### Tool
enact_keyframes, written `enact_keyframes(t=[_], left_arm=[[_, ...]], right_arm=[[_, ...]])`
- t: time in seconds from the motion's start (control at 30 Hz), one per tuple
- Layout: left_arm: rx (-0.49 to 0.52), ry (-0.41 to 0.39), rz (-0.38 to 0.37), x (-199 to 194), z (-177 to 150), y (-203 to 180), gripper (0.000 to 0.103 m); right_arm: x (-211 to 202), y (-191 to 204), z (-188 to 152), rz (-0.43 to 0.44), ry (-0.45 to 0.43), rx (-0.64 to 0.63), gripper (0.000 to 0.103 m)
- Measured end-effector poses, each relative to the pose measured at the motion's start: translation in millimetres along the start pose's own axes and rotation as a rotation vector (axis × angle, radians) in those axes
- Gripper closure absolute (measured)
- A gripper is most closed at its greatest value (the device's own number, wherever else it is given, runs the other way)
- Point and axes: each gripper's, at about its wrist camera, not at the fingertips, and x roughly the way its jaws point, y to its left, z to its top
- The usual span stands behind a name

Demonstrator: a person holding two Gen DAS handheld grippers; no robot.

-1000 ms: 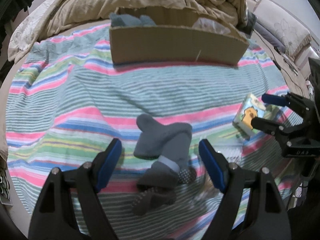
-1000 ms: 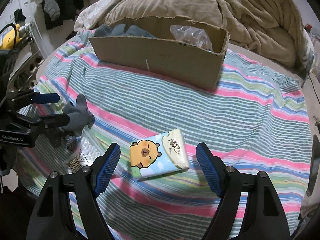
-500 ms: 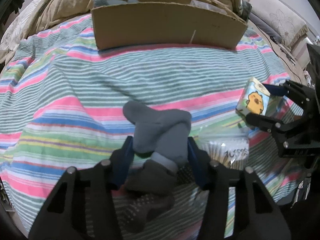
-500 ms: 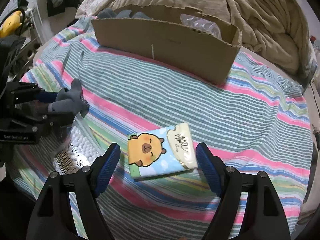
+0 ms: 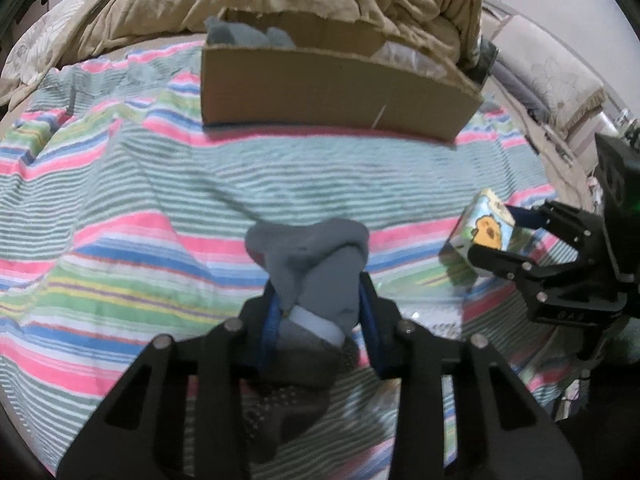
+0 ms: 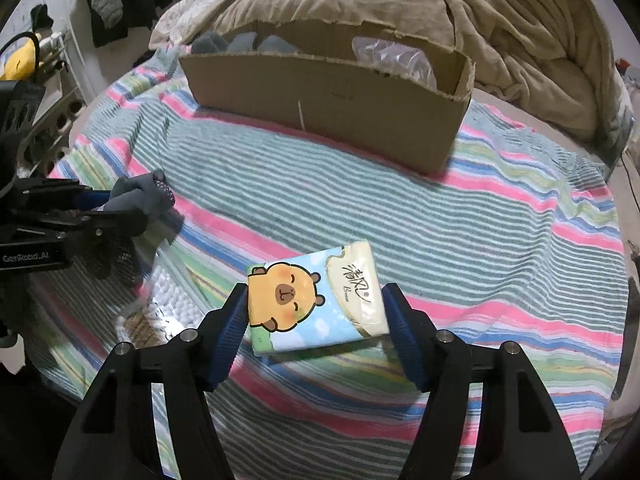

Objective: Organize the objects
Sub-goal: 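Grasp the grey socks with the left gripper while the right grasps the cartoon tissue pack, then place the tissue pack and grey socks into the box, opening both grippers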

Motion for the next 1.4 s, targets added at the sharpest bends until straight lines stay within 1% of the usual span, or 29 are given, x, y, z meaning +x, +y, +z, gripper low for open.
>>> enact_keyframes(t=[0.17, 0.37, 0.57, 1.03, 1.23, 1.4], left_arm=[[-0.036, -0.038, -0.024, -9.4, 10.8, 4.4, 0.066], [-0.047, -0.087, -0.034, -25.4, 25.5, 10.2, 0.066], [-0.054, -0.125, -0.022, -35.0, 39.8, 15.3, 0.066], [-0.058, -0.203, -0.036, -53.9, 71.5, 26.4, 0.066], [-0.047, -0.212, -0.030, -56.4, 84.2, 32.0, 0.066], [-0.053, -0.239, -0.030, -61.3, 89.8, 38.9, 0.066]], right_arm=[[-6.7, -1.6, 7.7, 0.026, -0.033, 0.020, 0.034], [-17.0, -6.5, 21.5, 0.053, -0.077, 0.045, 0.034], [-24.8, -8.3, 38.6, 0.070, -0.114, 0.053, 0.034], [-36.8, -7.0, 80.2, 0.087, -0.179, 0.057, 0.034], [-35.7, -9.2, 101.8, 0.083, -0.204, 0.072, 0.034], [-30.6, -5.9, 115.4, 0.082, -0.210, 0.074, 0.034]])
